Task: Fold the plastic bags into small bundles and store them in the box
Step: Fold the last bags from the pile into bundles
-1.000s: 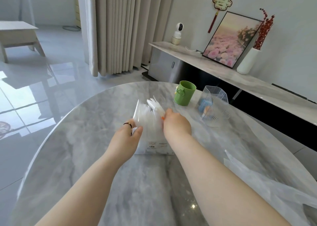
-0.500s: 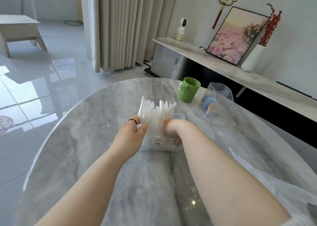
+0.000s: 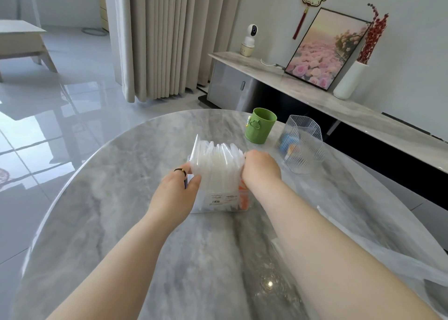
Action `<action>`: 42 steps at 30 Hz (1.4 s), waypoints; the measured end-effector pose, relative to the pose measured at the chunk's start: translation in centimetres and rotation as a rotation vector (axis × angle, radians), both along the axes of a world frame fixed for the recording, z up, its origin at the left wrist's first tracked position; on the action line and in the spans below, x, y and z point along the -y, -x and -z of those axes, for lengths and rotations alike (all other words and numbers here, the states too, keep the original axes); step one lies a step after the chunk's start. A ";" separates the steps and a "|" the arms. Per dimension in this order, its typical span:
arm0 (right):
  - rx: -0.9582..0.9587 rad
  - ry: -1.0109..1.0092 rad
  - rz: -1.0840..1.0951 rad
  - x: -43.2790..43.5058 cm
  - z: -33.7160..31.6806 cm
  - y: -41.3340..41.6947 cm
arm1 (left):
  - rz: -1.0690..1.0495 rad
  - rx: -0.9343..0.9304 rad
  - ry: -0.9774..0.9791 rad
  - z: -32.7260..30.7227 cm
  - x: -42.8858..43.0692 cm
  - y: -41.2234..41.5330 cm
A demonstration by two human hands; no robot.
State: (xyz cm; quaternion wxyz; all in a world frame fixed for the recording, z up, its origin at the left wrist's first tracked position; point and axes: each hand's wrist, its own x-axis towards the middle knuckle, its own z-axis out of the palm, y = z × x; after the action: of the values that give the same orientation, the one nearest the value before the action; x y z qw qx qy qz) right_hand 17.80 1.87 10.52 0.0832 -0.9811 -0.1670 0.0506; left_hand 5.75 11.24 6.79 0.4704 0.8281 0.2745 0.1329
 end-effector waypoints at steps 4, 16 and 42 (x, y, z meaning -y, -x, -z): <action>-0.055 0.022 0.027 0.4 0.4 -0.3 | -0.007 -0.007 -0.019 0.1 0.2 0.0; -0.144 -0.359 -0.009 10.7 -2.3 3.3 | -0.229 0.189 0.177 -0.5 1.3 2.1; 0.214 -0.106 -0.070 27.8 8.1 13.6 | 0.497 0.037 -0.426 1.3 12.6 10.9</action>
State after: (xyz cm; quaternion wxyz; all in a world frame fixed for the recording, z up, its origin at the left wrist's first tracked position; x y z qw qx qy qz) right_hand 4.22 -25.95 2.46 0.1146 -0.9687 -0.2115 -0.0606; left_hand -5.15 -1.36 5.47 0.3094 0.9470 0.0214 0.0834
